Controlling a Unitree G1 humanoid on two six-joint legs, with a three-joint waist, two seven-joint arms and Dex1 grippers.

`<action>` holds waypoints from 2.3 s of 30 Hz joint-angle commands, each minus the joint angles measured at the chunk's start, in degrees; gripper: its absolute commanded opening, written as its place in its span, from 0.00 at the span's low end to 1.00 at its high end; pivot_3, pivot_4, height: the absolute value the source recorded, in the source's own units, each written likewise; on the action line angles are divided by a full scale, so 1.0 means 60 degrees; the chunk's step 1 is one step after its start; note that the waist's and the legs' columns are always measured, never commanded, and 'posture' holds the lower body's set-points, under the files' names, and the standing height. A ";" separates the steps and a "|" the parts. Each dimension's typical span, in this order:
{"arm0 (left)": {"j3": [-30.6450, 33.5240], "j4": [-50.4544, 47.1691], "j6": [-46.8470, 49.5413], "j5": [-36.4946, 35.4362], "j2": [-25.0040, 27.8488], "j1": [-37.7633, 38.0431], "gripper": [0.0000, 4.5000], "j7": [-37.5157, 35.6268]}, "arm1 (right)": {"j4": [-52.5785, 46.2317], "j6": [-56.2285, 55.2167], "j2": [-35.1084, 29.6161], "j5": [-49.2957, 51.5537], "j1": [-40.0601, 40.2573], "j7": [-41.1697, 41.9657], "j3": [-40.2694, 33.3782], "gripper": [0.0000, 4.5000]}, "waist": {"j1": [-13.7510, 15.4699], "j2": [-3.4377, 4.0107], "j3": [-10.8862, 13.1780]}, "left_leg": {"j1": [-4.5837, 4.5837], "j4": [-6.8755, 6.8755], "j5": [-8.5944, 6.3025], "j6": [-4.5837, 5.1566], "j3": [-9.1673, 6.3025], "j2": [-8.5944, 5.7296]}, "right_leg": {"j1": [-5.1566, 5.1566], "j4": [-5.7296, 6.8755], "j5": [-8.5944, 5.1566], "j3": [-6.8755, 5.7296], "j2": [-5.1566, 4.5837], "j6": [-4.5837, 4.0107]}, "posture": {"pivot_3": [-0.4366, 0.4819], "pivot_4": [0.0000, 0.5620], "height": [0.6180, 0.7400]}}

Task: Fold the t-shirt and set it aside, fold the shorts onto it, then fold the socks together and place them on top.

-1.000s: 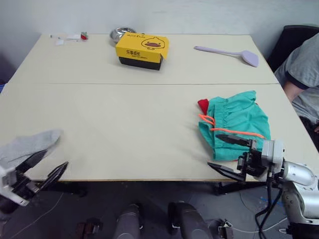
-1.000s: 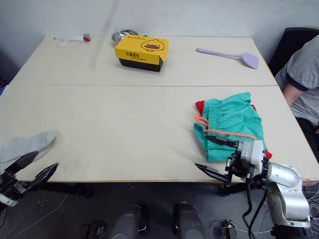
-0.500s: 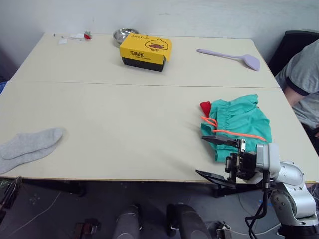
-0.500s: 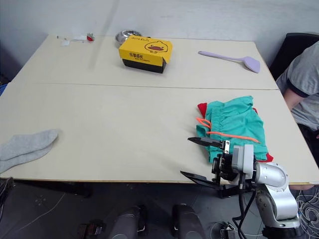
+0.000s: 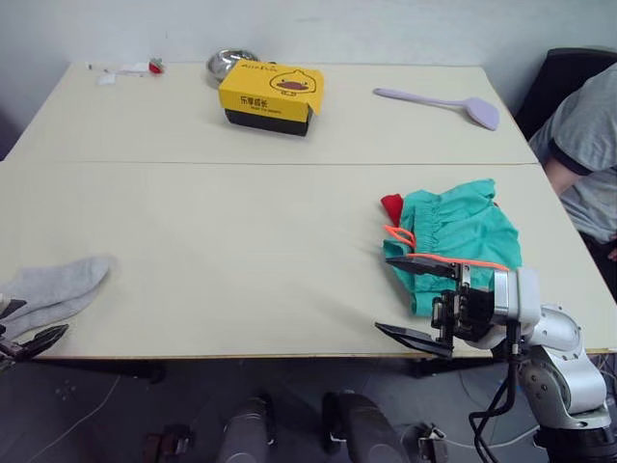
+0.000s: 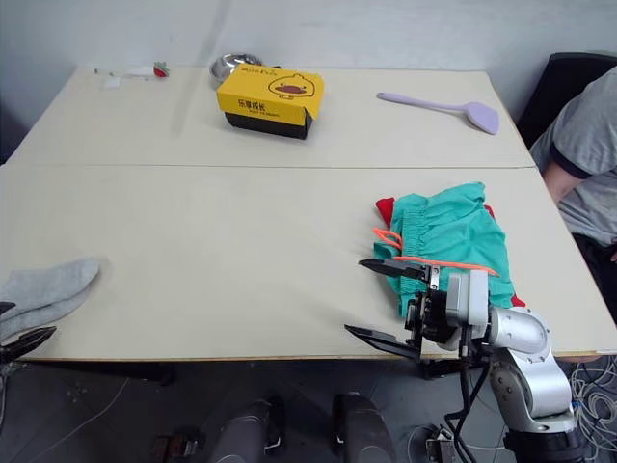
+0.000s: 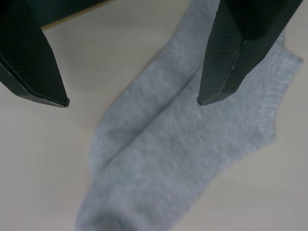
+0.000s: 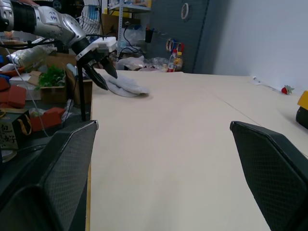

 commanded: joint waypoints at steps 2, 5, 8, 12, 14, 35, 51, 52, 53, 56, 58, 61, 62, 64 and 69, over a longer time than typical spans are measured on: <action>-0.1280 0.2221 -0.0898 0.0882 0.0210 -0.1730 1.00 -0.0471 | -0.0397 0.0201 -0.0152 0.0270 -0.0097 -0.0243 -0.0086 1.00 | 0.0045 0.0011 -0.0008 | -0.0009 0.0000 0.0025 0.0016 0.0001 0.0010 | -0.0015 0.0018 -0.0005 -0.0013 0.0010 -0.0004 | 0.48 0.27 1.00; -0.2106 0.3488 -0.1265 0.1378 0.0208 -0.2866 0.96 -0.0820 | -0.0540 0.0380 -0.0167 0.0326 -0.0205 -0.0518 -0.0119 1.00 | 0.0080 0.0047 -0.0024 | 0.0001 0.0019 0.0047 0.0017 0.0005 0.0006 | -0.0017 0.0069 -0.0011 -0.0017 0.0007 0.0004 | 0.48 0.27 1.00; -0.2529 0.4298 -0.1408 0.1542 0.0195 -0.3641 0.79 -0.1185 | -0.0635 0.0511 -0.0214 0.0354 -0.0318 -0.0665 -0.0127 1.00 | 0.0078 0.0070 -0.0035 | 0.0016 0.0043 0.0065 -0.0021 0.0005 0.0004 | -0.0013 0.0113 -0.0008 -0.0019 0.0005 0.0013 | 0.48 0.27 1.00; -0.2847 0.4877 -0.1609 0.1529 0.0127 -0.4282 0.52 -0.1795 | -0.0666 0.0599 -0.0245 0.0336 -0.0439 -0.0807 -0.0146 1.00 | 0.0078 0.0085 -0.0045 | 0.0034 0.0061 0.0077 -0.0025 0.0003 0.0016 | -0.0003 0.0136 0.0028 -0.0031 0.0006 -0.0017 | 0.48 0.27 1.00; -0.2806 0.4835 -0.1794 0.1243 -0.0074 -0.4642 0.37 -0.2285 | -0.0645 0.0595 -0.0263 0.0282 -0.0479 -0.0851 -0.0159 1.00 | 0.0076 0.0099 -0.0052 | 0.0037 0.0061 0.0089 -0.0022 0.0002 0.0021 | 0.0000 0.0137 0.0031 -0.0037 0.0007 -0.0021 | 0.48 0.27 1.00; -0.6157 -0.4426 0.3586 0.0401 -0.4875 -0.6353 0.01 -0.0059 | -0.0804 0.1135 -0.1344 0.0359 0.0062 -0.1062 -0.0797 1.00 | 0.0273 0.0031 -0.0051 | 0.0001 0.0172 0.0116 0.0041 -0.0002 0.0040 | 0.0053 0.0142 0.0033 -0.0046 0.0038 0.0044 | 0.48 0.27 1.00; -0.6822 -0.4425 0.3766 0.0535 -0.7292 -0.6612 0.44 0.1323 | -0.1286 0.1418 -0.1206 0.0254 0.0623 -0.1579 -0.0704 1.00 | 0.0301 0.0026 -0.0048 | 0.0009 0.0193 0.0116 0.0038 -0.0014 0.0037 | 0.0081 0.0134 0.0037 -0.0041 0.0049 0.0083 | 0.48 0.27 1.00; -0.6667 -0.4534 0.3749 0.0269 -0.7169 -0.6595 0.51 0.1021 | -0.1270 0.1445 -0.1216 0.0290 0.0658 -0.1578 -0.0714 1.00 | 0.0298 0.0026 -0.0048 | 0.0009 0.0192 0.0116 0.0037 -0.0014 0.0038 | 0.0081 0.0134 0.0037 -0.0041 0.0049 0.0082 | 0.48 0.27 1.00; -0.6503 -0.4624 0.3757 0.0069 -0.6989 -0.6598 0.57 0.0793 | -0.1242 0.1512 -0.1228 0.0343 0.0683 -0.1607 -0.0734 1.00 | 0.0298 0.0026 -0.0048 | 0.0009 0.0192 0.0116 0.0036 -0.0014 0.0038 | 0.0081 0.0134 0.0037 -0.0041 0.0049 0.0083 | 0.48 0.27 1.00; -0.5813 -0.4744 0.3843 -0.0797 -0.6475 -0.6722 0.78 -0.0026 | -0.1130 0.2029 -0.1296 0.0654 0.0608 -0.1858 -0.0786 1.00 | 0.0291 0.0026 -0.0048 | 0.0011 0.0192 0.0117 0.0034 -0.0015 0.0039 | 0.0083 0.0134 0.0037 -0.0042 0.0047 0.0082 | 0.48 0.27 1.00; -0.5294 -0.4566 0.3767 -0.1306 -0.6146 -0.6869 0.92 -0.0527 | -0.1132 0.2702 -0.1293 0.1014 0.0378 -0.2305 -0.0749 1.00 | 0.0284 0.0027 -0.0048 | 0.0014 0.0192 0.0117 0.0033 -0.0015 0.0041 | 0.0085 0.0135 0.0037 -0.0041 0.0047 0.0082 | 0.48 0.27 1.00; -0.4821 -0.3465 0.3241 -0.1078 -0.5396 -0.7203 0.99 -0.0845 | -0.1157 0.4487 -0.1239 0.1641 -0.0217 -0.3752 -0.0449 1.00 | 0.0290 0.0027 -0.0047 | 0.0018 0.0193 0.0117 0.0032 -0.0017 0.0041 | 0.0089 0.0135 0.0036 -0.0042 0.0045 0.0080 | 0.48 0.27 1.00; -0.4677 -0.2927 0.3240 -0.1045 -0.5172 -0.7371 0.99 -0.0896 | -0.1056 0.5234 -0.1193 0.1712 -0.0494 -0.4352 -0.0219 1.00 | 0.0292 0.0027 -0.0048 | 0.0018 0.0193 0.0117 0.0033 -0.0020 0.0041 | 0.0089 0.0135 0.0037 -0.0042 0.0044 0.0079 | 0.48 0.27 1.00; -0.4668 -0.1804 0.3080 -0.0847 -0.4841 -0.7749 0.99 -0.1030 | -0.0748 0.6340 -0.0947 0.1517 -0.1110 -0.5408 0.0317 1.00 | 0.0276 0.0026 -0.0048 | 0.0020 0.0193 0.0117 0.0033 -0.0020 0.0041 | 0.0089 0.0135 0.0037 -0.0043 0.0041 0.0077 | 0.48 0.27 1.00; -0.5224 -0.0713 0.2674 -0.0469 -0.4783 -0.8279 1.00 -0.1489 | -0.0291 0.8216 -0.0405 0.1123 -0.2325 -0.7239 0.0904 1.00 | 0.0324 0.0027 -0.0047 | 0.0000 0.0187 0.0112 0.0033 -0.0020 0.0040 | 0.0078 0.0125 0.0031 -0.0053 0.0029 0.0068 | 0.48 0.27 1.00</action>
